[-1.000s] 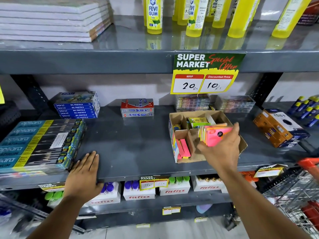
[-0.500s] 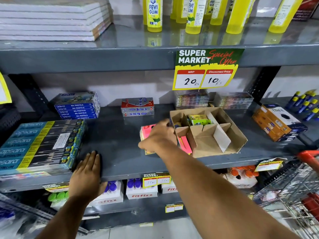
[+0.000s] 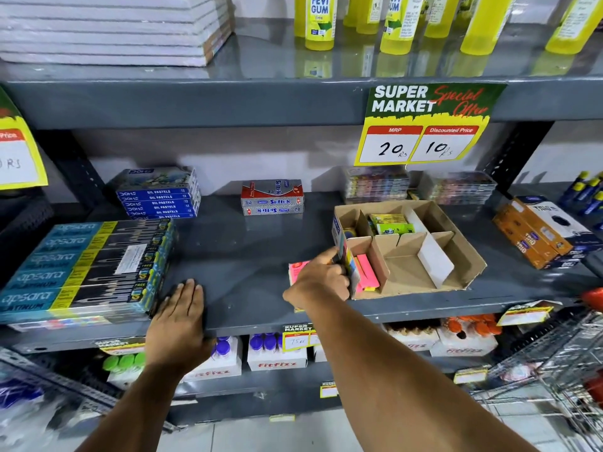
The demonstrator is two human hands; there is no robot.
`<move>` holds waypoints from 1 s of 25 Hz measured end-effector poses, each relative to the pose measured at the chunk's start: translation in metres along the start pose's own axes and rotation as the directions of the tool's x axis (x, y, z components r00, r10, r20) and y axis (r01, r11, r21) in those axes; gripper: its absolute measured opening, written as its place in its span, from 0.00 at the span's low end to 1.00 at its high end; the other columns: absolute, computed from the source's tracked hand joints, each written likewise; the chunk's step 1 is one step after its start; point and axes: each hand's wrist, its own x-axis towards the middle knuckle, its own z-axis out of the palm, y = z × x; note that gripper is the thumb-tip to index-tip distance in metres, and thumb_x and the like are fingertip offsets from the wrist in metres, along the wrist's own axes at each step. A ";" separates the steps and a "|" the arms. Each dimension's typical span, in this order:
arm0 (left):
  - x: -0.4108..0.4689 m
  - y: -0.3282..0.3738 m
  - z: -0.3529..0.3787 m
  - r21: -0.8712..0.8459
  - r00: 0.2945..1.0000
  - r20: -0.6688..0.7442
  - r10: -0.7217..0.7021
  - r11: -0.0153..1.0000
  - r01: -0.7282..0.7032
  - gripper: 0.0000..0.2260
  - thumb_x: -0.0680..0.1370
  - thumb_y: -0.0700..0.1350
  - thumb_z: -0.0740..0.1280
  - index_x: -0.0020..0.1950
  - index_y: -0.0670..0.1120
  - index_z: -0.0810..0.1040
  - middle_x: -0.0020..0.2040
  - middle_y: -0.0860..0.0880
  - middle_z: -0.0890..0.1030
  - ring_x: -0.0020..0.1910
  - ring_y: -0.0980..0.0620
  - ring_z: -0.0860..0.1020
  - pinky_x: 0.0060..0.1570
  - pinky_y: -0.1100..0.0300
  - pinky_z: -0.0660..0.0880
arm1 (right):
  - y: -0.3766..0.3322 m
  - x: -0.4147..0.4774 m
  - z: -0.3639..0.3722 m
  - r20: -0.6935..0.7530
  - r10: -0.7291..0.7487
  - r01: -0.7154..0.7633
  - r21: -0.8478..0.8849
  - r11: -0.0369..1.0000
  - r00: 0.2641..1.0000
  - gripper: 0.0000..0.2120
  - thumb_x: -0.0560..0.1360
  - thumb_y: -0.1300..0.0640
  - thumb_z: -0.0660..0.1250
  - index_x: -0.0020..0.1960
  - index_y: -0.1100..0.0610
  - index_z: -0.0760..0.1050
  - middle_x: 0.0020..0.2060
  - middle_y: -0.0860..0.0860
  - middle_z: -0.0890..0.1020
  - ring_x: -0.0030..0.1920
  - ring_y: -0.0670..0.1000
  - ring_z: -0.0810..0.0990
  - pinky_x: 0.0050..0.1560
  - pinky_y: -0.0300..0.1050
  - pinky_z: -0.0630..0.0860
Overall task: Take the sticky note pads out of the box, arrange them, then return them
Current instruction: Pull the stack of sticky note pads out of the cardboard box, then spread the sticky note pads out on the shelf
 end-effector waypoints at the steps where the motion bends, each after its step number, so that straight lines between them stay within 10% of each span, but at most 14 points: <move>1: 0.000 0.000 -0.001 -0.002 1.000 -0.002 -0.001 1.000 0.001 0.41 0.62 0.55 0.68 0.70 0.36 0.67 0.71 0.35 0.69 0.69 0.36 0.68 0.68 0.43 0.65 | -0.001 -0.002 -0.001 0.011 -0.002 0.002 -0.019 1.000 1.000 0.67 0.60 0.49 0.79 0.75 0.60 0.30 0.70 0.61 0.64 0.66 0.63 0.68 0.60 0.55 0.71; 7: -0.003 0.002 -0.004 -0.026 1.000 -0.005 0.010 1.000 -0.010 0.45 0.58 0.53 0.75 0.70 0.35 0.67 0.71 0.34 0.69 0.69 0.36 0.69 0.66 0.42 0.67 | -0.031 -0.013 -0.027 0.050 -0.232 0.238 -0.218 0.947 0.971 0.67 0.59 0.42 0.80 0.76 0.62 0.35 0.75 0.69 0.43 0.75 0.70 0.46 0.72 0.62 0.54; 11: -0.004 0.004 -0.006 -0.039 1.000 -0.011 0.004 0.999 -0.004 0.44 0.58 0.52 0.75 0.69 0.34 0.68 0.70 0.34 0.69 0.68 0.36 0.69 0.65 0.41 0.67 | -0.025 0.002 -0.058 0.302 -0.636 0.703 -0.351 0.619 0.710 0.55 0.57 0.40 0.81 0.74 0.56 0.58 0.73 0.57 0.65 0.73 0.62 0.60 0.68 0.61 0.61; 16: -0.003 0.003 -0.005 -0.051 1.000 -0.029 0.005 0.999 -0.006 0.41 0.60 0.53 0.68 0.69 0.35 0.69 0.70 0.34 0.70 0.68 0.35 0.70 0.66 0.41 0.67 | 0.017 0.030 -0.050 0.407 -0.560 0.692 -0.447 0.567 0.722 0.63 0.58 0.48 0.83 0.78 0.56 0.45 0.76 0.56 0.62 0.74 0.59 0.60 0.70 0.60 0.58; 25: -0.003 0.002 -0.004 -0.045 0.999 -0.039 -0.002 0.999 0.000 0.41 0.61 0.54 0.68 0.70 0.36 0.68 0.70 0.35 0.70 0.69 0.36 0.68 0.67 0.42 0.65 | 0.015 0.034 -0.055 0.413 -0.582 0.710 -0.484 0.511 0.700 0.42 0.54 0.42 0.83 0.60 0.54 0.68 0.52 0.52 0.77 0.52 0.56 0.77 0.49 0.54 0.77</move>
